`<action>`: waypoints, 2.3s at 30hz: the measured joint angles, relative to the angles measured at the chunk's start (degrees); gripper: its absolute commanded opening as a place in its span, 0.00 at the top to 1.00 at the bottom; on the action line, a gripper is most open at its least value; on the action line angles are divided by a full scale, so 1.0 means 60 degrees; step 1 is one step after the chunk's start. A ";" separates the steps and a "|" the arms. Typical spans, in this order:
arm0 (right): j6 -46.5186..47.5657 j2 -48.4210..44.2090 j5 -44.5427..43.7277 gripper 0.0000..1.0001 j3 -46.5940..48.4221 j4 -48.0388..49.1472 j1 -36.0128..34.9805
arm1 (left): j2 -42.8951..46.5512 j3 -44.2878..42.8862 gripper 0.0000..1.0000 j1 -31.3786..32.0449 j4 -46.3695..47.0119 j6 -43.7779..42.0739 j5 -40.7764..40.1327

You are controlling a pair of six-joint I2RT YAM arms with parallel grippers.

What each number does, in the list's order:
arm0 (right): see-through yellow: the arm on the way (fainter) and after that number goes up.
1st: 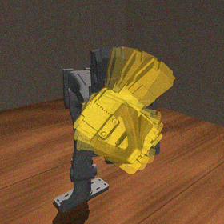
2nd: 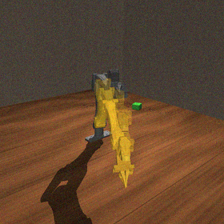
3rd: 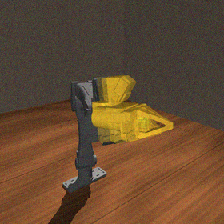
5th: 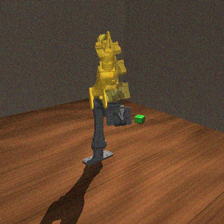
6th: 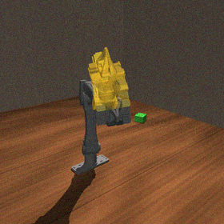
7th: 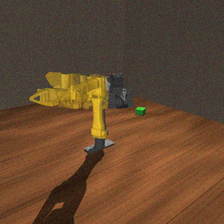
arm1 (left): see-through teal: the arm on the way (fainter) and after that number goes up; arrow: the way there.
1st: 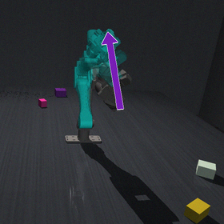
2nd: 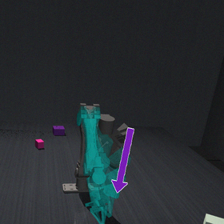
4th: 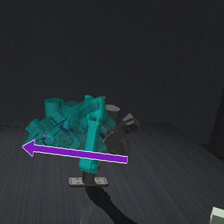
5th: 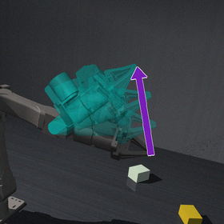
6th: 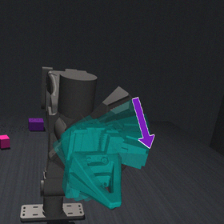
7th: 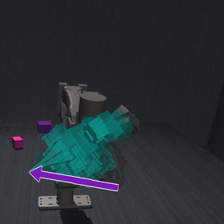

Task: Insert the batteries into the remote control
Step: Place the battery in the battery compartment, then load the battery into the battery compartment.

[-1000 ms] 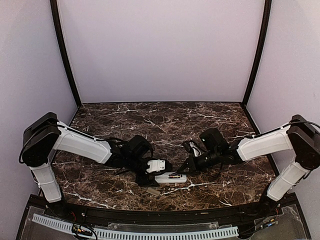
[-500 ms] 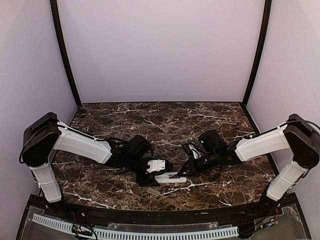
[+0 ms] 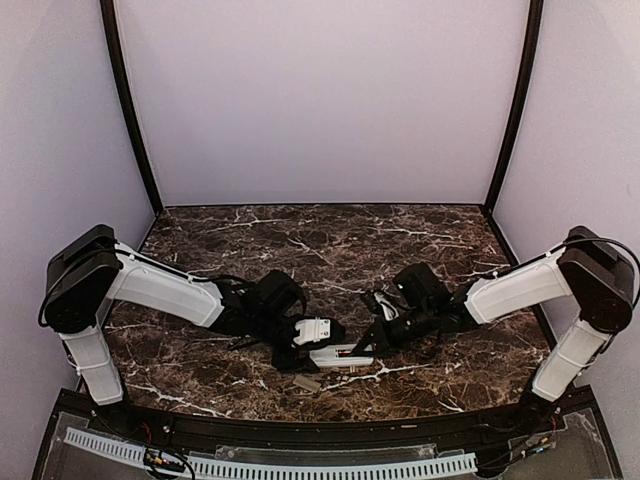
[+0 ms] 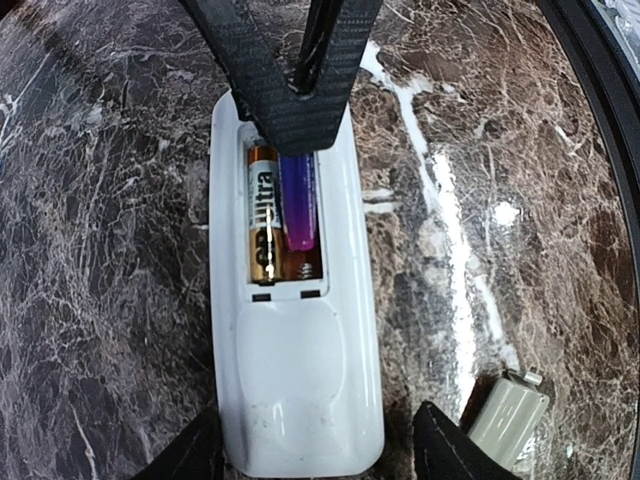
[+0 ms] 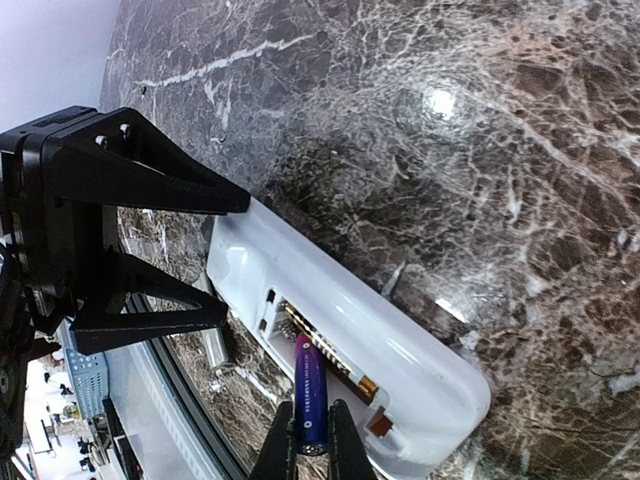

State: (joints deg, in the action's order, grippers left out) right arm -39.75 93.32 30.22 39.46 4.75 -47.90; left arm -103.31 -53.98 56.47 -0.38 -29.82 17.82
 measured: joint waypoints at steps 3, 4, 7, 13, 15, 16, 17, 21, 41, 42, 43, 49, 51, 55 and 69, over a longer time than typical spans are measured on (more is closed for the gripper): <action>-0.0164 0.0222 0.0058 1.00 0.0000 0.0397 -0.0113 | 0.0000 0.0000 0.36 0.0000 0.0055 0.0102 0.0117; -0.0222 0.0288 0.0073 1.00 0.0000 0.0528 -0.0168 | 0.0000 0.0000 0.36 0.0000 0.0080 0.0131 0.0160; -0.0372 0.0353 0.0062 1.00 0.0000 0.0718 -0.0229 | 0.0000 -0.0004 0.36 0.0000 0.0142 0.0193 0.0248; -0.0419 0.0353 -0.0062 0.86 0.0026 0.0710 -0.0288 | -0.0135 -0.0033 0.36 0.0000 0.0146 0.0189 0.0182; -0.0342 0.0364 -0.0211 0.83 0.0113 0.0550 -0.0339 | -0.0178 -0.0033 0.37 0.0000 0.0131 0.0189 0.0153; -0.0324 0.0404 -0.0295 0.83 0.0171 0.0426 -0.0375 | -0.0197 -0.0033 0.37 0.0000 0.0102 0.0189 0.0146; -0.0299 0.0415 -0.0382 0.82 0.0259 0.0339 -0.0404 | -0.0219 -0.0033 0.37 0.0000 0.0084 0.0189 0.0131; -0.0175 0.0379 -0.0663 0.79 0.0528 -0.0211 -0.0495 | -0.0233 -0.0047 0.37 0.0000 0.0055 0.0178 0.0131; 0.0517 0.0102 -0.1829 0.60 0.1719 -0.2714 -0.0776 | -0.0237 -0.0084 0.36 0.0000 -0.0040 0.0069 0.0135; 0.0543 0.0098 -0.1876 0.61 0.1770 -0.2823 -0.0794 | -0.0237 -0.0091 0.36 0.0000 -0.0058 0.0069 0.0135; 0.0565 0.0087 -0.1953 0.63 0.1818 -0.2954 -0.0812 | -0.0237 -0.0102 0.37 0.0000 -0.0091 0.0069 0.0138; 0.0634 -0.0018 -0.2401 0.77 0.2051 -0.3694 -0.0834 | -0.0237 -0.0124 0.38 0.0000 -0.0175 0.0073 0.0142; 0.0601 -0.0055 -0.2514 0.80 0.2091 -0.3876 -0.0841 | -0.0237 -0.0124 0.39 0.0000 -0.0178 0.0080 0.0146; 0.0499 -0.0058 -0.2568 0.83 0.2106 -0.4084 -0.0925 | -0.0237 -0.0124 0.40 0.0000 -0.0193 0.0087 0.0171; 0.0368 0.0113 -0.2586 0.92 0.2262 -0.4029 -0.1016 | -0.0237 -0.0124 0.49 -0.0004 -0.0204 0.0117 0.0171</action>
State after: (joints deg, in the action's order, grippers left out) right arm -37.54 94.00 14.70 53.04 -19.42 -54.00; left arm -104.73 -54.72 56.45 -1.61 -29.12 18.85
